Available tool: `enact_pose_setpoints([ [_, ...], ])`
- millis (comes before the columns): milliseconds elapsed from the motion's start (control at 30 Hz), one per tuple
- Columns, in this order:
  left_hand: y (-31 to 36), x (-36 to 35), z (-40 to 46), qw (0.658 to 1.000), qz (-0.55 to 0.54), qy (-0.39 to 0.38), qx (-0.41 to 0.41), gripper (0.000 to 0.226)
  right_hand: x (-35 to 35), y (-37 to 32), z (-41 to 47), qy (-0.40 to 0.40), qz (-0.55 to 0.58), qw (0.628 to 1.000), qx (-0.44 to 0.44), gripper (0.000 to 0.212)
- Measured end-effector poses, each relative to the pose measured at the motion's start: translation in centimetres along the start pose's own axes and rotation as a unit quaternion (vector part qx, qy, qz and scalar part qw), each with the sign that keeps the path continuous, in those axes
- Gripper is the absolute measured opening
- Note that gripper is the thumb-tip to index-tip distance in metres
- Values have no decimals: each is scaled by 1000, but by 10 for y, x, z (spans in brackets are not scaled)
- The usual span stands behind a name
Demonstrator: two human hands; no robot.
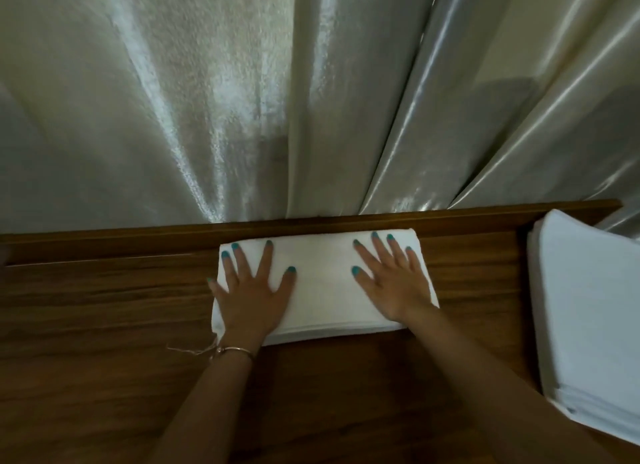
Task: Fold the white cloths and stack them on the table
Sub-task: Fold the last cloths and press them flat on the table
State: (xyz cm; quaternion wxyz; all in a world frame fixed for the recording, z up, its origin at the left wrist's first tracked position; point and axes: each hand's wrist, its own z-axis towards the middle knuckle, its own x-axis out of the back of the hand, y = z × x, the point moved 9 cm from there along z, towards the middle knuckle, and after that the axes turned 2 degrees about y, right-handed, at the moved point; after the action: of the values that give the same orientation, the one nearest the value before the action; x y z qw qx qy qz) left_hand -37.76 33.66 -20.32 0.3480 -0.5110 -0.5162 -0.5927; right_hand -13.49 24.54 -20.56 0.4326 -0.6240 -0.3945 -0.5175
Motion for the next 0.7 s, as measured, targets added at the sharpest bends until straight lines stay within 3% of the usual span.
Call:
enact_pose_setpoints([
  [133, -2, -5, 4, 998, -36, -48, 13, 71, -6, 51, -10, -5, 70, 982, -174, 58],
  [300, -6, 3, 3, 994, -107, -28, 8, 75, 3, 41, -13, 74, 207, 965, -144, 67],
  [433, -37, 15, -1, 952, -234, 82, 181, 102, -2, 70, -36, 161, 368, 868, -293, 85],
  [567, -47, 11, -2, 942, -205, 12, 267, 112, -6, 79, -39, 85, 388, 821, -411, 73],
  [700, -49, 12, 12, 913, -297, -95, 263, 85, -7, 81, -35, -19, 432, 777, -457, 77],
])
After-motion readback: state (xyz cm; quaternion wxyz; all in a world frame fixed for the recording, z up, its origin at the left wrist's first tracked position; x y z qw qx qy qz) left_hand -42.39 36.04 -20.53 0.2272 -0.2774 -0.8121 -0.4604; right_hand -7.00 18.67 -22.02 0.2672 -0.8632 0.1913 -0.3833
